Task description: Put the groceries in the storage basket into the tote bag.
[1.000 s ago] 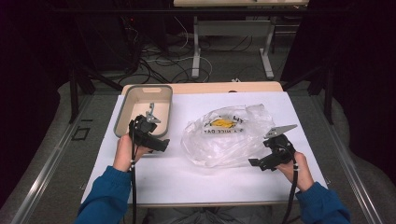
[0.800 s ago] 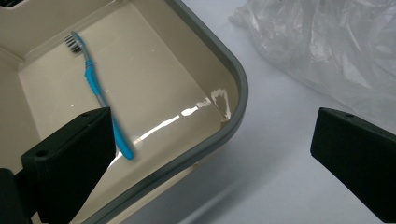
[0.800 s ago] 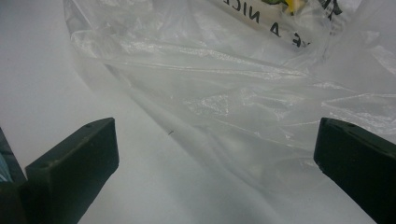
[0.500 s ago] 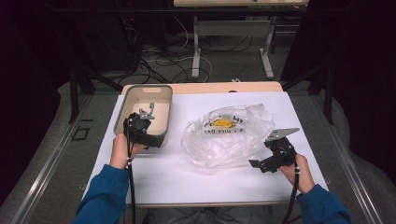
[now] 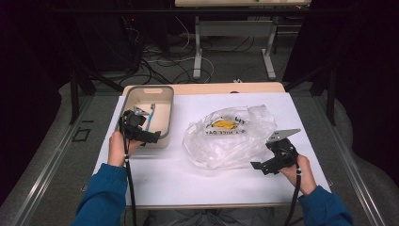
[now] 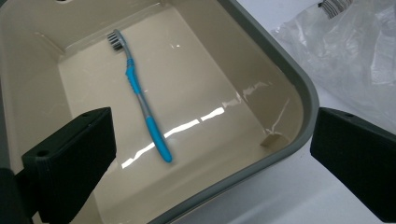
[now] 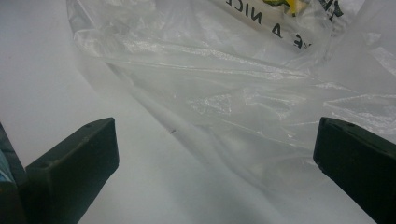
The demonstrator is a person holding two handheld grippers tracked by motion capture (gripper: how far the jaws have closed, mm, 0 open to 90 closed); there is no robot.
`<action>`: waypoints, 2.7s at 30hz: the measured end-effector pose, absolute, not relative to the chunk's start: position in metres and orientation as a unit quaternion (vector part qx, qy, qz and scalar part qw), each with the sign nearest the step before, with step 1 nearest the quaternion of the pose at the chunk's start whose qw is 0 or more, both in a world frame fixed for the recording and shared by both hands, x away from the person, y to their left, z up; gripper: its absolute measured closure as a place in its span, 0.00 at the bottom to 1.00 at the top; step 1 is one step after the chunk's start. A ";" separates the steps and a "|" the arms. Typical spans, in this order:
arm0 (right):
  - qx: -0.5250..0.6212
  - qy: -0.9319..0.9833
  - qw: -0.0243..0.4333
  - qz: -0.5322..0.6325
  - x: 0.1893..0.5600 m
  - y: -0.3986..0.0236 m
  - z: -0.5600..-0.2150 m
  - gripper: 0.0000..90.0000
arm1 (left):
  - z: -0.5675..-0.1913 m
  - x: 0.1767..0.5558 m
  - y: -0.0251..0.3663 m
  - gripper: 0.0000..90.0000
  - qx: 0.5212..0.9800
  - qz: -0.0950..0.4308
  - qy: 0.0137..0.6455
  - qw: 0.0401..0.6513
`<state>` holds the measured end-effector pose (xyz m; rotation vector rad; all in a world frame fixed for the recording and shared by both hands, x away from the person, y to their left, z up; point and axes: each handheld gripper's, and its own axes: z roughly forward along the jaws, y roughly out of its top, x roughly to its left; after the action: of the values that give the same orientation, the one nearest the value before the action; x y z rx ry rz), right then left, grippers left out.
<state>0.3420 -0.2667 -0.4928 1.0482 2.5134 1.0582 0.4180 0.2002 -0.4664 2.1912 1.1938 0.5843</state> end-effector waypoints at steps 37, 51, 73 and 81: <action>0.355 0.858 0.102 0.356 0.345 -0.261 -0.494 0.00 | -0.468 0.480 0.206 0.03 0.801 0.252 0.492 0.229; 0.357 0.859 0.098 0.353 0.345 -0.261 -0.494 0.00 | -0.484 0.513 0.208 0.18 0.799 0.257 0.506 0.196; 0.353 0.863 0.095 0.350 0.345 -0.261 -0.495 0.00 | -0.516 0.549 0.202 0.63 0.810 0.170 0.546 0.135; 0.344 0.868 0.092 0.347 0.346 -0.260 -0.496 0.00 | -0.522 0.552 0.204 0.78 0.806 0.149 0.557 0.132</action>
<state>0.3456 -0.2604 -0.4956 1.0205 2.5775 1.0311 0.5518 0.2041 -0.5221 2.3380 1.6175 0.4332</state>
